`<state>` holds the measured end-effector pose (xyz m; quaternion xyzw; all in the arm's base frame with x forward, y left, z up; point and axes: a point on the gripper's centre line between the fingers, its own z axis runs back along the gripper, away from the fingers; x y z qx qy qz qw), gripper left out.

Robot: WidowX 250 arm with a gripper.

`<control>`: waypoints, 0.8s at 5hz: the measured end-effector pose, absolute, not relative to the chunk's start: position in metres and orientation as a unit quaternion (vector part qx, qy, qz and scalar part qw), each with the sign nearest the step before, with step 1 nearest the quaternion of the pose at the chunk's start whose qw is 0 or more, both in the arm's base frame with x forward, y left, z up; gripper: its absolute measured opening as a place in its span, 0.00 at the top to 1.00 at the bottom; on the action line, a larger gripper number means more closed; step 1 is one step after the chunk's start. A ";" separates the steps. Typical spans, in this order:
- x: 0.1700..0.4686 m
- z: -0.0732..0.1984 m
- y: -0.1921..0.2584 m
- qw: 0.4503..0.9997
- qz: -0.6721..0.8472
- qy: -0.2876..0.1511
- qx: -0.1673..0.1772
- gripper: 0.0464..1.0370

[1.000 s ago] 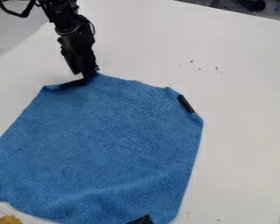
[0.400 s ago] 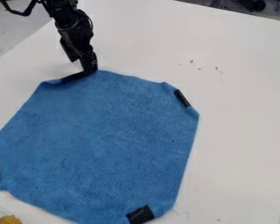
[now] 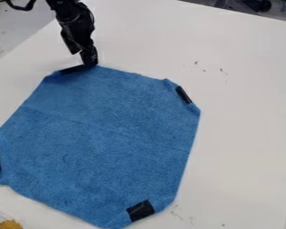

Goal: Unfold the cloth from the bottom to the top

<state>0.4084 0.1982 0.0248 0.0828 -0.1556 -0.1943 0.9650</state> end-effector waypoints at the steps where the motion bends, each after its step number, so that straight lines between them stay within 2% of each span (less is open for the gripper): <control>1: 0.401 0.025 0.199 0.967 -0.189 -0.142 0.092 0.04; 3: 0.405 0.061 0.193 0.958 -0.197 -0.163 0.132 0.04; 4: 0.411 0.071 0.193 0.955 -0.200 -0.174 0.132 0.04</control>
